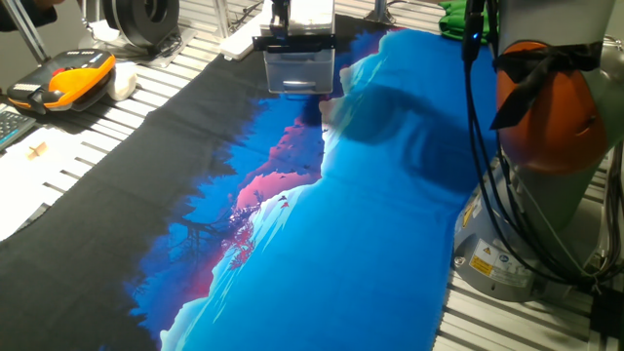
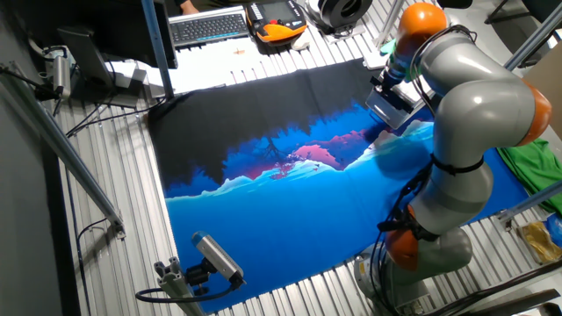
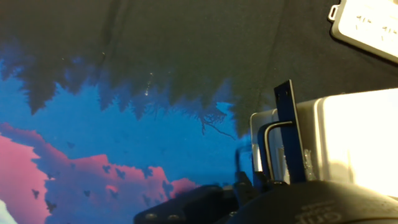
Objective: Grasp the handle and close the drawer
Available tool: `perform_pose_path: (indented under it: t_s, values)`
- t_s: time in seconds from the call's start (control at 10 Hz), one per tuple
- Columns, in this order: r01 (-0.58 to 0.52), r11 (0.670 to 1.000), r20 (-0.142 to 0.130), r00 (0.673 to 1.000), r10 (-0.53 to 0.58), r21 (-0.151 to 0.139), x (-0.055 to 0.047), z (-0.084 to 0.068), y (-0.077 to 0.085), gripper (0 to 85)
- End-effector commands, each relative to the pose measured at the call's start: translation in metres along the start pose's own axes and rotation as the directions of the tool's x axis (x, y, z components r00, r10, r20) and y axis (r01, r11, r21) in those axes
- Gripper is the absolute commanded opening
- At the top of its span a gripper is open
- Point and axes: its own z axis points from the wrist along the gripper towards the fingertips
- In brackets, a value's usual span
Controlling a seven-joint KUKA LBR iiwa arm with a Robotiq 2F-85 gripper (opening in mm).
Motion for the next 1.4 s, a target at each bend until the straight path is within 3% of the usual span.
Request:
perform_pose_path:
  t_s: [0.0,0.2,0.8,1.3]
  values:
    - [-0.003,1.0,-0.001,1.0,0.003,-0.001,-0.001,-0.002,0.002,0.0]
    - [-0.004,1.0,-0.018,1.0,0.004,-0.016,-0.004,-0.008,0.004,0.0]
    - [-0.044,0.997,-0.011,0.999,0.043,-0.059,-0.006,-0.01,0.008,0.0]
    - [-0.11,0.992,-0.007,0.994,0.11,-0.055,-0.003,-0.015,0.034,0.0]
